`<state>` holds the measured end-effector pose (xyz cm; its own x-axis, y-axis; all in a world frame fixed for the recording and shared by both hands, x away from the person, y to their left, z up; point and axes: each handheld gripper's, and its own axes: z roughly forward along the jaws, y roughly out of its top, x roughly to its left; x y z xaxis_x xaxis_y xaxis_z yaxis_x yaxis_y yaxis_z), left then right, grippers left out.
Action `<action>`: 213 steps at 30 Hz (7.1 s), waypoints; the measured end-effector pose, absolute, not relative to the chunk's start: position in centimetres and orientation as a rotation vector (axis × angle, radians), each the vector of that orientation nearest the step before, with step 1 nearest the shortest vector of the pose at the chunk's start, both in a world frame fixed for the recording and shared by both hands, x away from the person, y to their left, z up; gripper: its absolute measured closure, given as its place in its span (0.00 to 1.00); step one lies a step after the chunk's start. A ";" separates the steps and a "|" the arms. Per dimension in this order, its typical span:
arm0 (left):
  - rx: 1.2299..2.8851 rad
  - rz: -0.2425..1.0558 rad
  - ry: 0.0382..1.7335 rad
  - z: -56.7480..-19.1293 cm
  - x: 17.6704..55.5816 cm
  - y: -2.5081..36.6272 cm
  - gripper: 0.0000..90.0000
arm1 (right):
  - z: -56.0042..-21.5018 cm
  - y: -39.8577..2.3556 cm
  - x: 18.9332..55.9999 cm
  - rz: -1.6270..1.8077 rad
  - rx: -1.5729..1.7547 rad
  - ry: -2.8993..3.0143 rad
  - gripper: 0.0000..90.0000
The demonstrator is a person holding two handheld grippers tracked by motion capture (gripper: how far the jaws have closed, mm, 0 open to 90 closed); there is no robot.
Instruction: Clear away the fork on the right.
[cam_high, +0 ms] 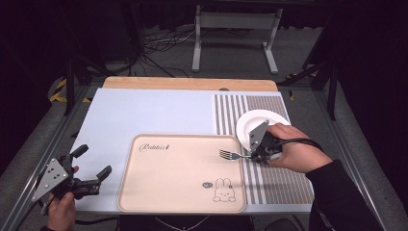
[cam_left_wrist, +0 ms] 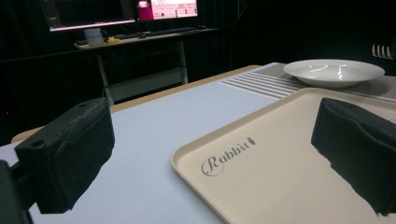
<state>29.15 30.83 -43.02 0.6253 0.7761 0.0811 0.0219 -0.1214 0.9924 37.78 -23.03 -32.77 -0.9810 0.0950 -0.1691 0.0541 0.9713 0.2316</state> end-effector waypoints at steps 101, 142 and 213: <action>1.571 0.736 0.673 -42.9 29.0 30.9 0.00 | -39.9 -13.1 38.0 0.365 1.465 2.757 0.87; 1.570 0.735 0.674 -42.9 29.0 30.9 0.00 | -40.2 -12.8 37.9 0.436 1.380 2.764 0.66; 1.574 0.736 0.670 -42.9 29.1 30.9 0.00 | -43.4 -13.2 41.1 0.788 0.798 2.755 1.00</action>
